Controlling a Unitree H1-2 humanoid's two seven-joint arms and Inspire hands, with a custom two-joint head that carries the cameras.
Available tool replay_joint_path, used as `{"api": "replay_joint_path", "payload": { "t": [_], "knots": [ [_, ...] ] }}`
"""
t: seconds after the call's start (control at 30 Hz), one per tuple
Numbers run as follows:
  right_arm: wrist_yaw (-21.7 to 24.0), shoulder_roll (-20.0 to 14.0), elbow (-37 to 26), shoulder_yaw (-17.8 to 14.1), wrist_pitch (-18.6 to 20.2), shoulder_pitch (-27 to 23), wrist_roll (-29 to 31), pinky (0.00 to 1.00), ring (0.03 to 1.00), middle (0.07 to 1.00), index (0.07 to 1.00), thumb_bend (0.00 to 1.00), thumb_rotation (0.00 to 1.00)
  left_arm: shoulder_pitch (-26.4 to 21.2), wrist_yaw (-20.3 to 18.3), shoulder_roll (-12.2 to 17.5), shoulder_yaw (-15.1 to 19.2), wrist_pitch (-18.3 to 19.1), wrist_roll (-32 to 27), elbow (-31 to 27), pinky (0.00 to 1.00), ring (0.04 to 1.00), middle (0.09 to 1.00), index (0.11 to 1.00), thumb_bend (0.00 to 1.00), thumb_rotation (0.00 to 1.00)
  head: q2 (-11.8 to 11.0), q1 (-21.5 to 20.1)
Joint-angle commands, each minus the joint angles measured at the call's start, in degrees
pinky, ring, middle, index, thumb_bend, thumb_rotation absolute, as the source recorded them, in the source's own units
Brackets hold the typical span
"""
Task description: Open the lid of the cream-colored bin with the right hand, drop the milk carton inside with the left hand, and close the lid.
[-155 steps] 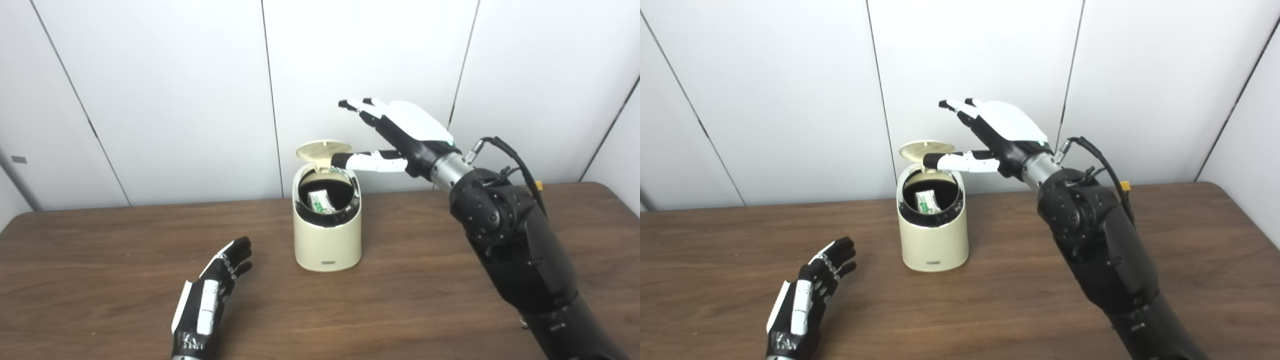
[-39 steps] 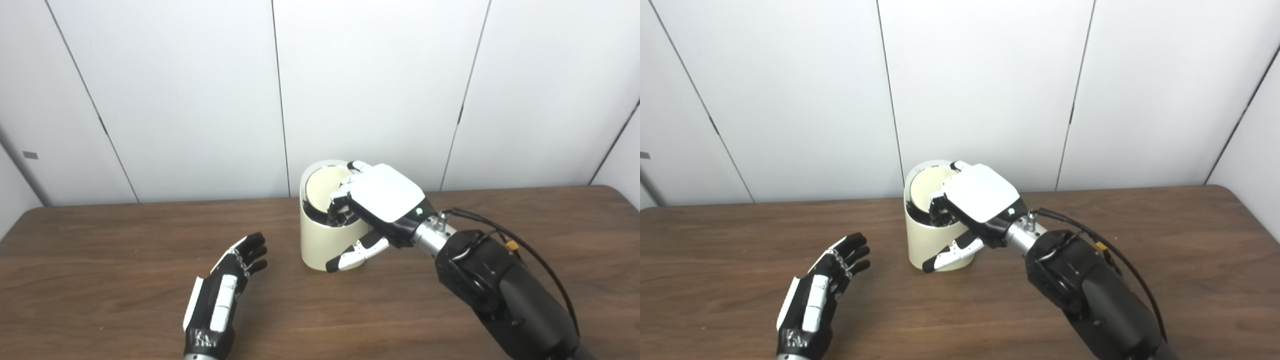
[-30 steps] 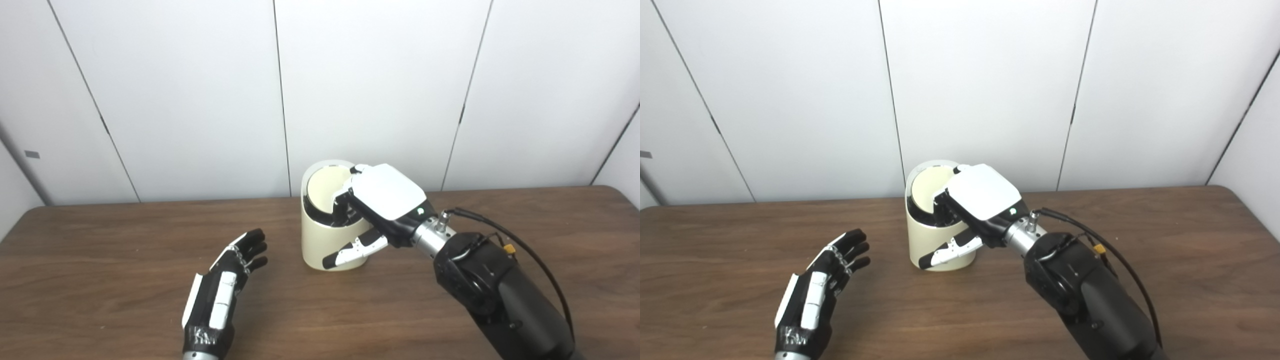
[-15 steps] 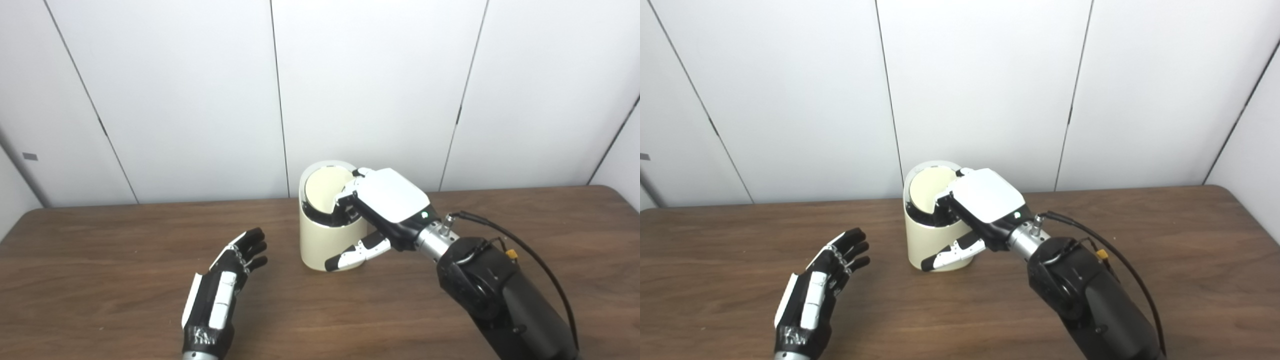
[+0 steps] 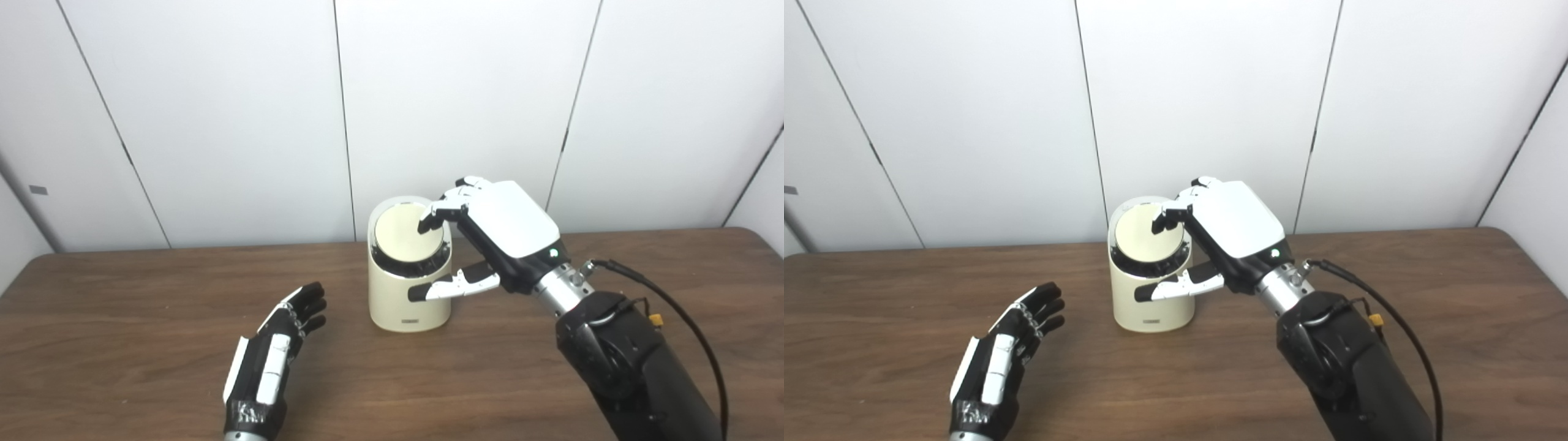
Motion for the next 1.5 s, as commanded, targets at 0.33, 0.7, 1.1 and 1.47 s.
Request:
{"api": "replay_joint_path", "payload": {
  "t": [0.33,0.7,1.1,1.47],
  "knots": [
    [-1.7,1.0,-2.3,-2.7,-0.1,0.3,0.5,0.81,0.786,0.709,0.681,0.7,0.79,-1.3,-0.4,-0.2,0.0,-2.4,-0.3,-0.2,0.85,0.859,0.864,0.851,0.72,0.84,-0.4,-0.2],
    [-10.9,10.3,-2.7,-10.9,-3.0,14.3,23.8,0.65,0.792,0.807,0.778,0.22,0.59,-1.2,1.8,-1.0,0.4,-1.9,1.8,-0.6,0.8,0.837,0.835,0.831,0.27,0.74,-0.7,-0.3],
    [-16.7,15.6,1.8,-14.5,-5.9,25.2,39.3,0.77,0.867,0.885,0.866,0.19,0.76,-0.3,2.2,-0.3,1.3,-2.9,2.0,-1.0,0.78,0.838,0.844,0.85,0.23,0.7,0.0,-0.5],
    [-21.4,16.4,7.6,-13.7,-12.0,29.3,38.7,0.73,0.839,0.844,0.829,0.17,0.74,1.3,2.8,0.6,3.6,-2.2,1.3,-1.3,0.76,0.825,0.834,0.834,0.24,0.71,0.0,-0.2]
  ]
}}
